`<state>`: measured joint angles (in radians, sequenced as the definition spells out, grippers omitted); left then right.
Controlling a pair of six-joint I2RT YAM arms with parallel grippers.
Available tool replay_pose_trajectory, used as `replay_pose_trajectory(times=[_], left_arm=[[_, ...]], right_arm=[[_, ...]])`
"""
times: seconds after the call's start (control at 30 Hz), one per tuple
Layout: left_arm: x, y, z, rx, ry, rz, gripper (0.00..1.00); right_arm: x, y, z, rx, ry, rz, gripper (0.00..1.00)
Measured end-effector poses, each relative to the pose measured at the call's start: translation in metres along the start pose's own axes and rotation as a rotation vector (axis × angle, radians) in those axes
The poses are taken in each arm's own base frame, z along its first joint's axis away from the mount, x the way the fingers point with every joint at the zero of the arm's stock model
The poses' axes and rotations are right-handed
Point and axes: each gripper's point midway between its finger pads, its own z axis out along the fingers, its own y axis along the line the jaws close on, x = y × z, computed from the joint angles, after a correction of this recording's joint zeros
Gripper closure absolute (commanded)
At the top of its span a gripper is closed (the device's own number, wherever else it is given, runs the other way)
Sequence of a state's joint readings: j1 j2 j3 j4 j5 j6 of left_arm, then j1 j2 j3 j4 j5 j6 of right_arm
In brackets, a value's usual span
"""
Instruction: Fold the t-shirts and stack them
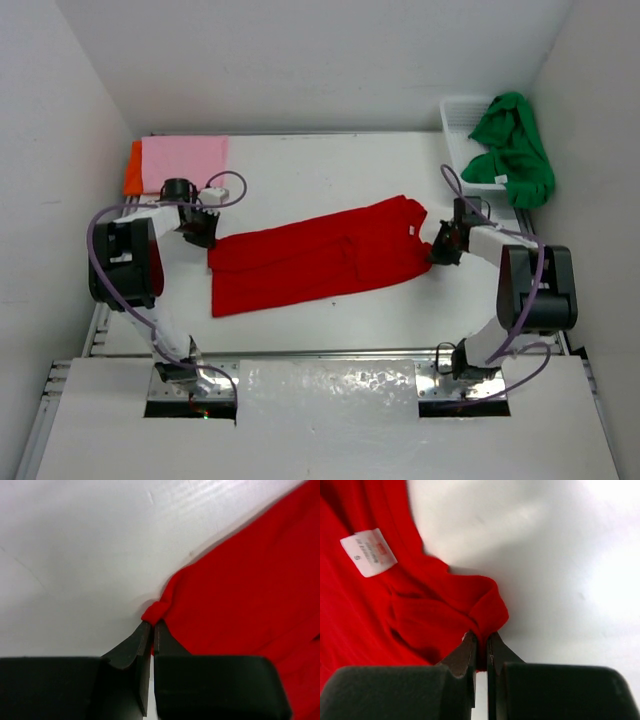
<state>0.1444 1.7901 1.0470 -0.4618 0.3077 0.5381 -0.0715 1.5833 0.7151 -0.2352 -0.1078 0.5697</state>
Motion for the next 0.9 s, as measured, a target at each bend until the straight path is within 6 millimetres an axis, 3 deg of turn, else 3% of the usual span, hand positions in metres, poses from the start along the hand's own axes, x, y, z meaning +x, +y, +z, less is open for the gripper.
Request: replay_pose_trajectory(times=[0.17, 0.23, 0.33, 0.43, 0.63, 0.8, 0.9], left_arm=[[0.026, -0.011, -0.010, -0.013, 0.018, 0.048, 1.00], [0.036, -0.016, -0.015, -0.009, 0.034, 0.067, 1.00], [0.049, -0.022, -0.020, 0.004, 0.058, 0.099, 1.00], [0.059, -0.027, -0.023, 0.019, 0.074, 0.135, 1.00], [0.076, -0.050, -0.028, 0.103, 0.091, 0.228, 0.87], [0.078, -0.085, -0.024, 0.193, 0.107, 0.327, 0.79], [0.078, -0.103, -0.021, 0.221, 0.111, 0.389, 0.68]], right_arm=[[-0.031, 0.024, 0.006, 0.023, -0.007, -0.080, 0.99], [-0.061, 0.040, 0.016, 0.024, -0.015, -0.099, 1.00], [-0.100, 0.055, 0.041, 0.031, -0.037, -0.103, 1.00], [-0.127, 0.066, 0.070, 0.038, -0.021, -0.086, 0.99], [-0.202, 0.116, 0.110, -0.028, -0.106, -0.094, 0.96], [-0.234, 0.155, 0.133, -0.105, -0.183, -0.093, 0.81], [-0.253, 0.168, 0.142, -0.138, -0.241, -0.069, 0.58]])
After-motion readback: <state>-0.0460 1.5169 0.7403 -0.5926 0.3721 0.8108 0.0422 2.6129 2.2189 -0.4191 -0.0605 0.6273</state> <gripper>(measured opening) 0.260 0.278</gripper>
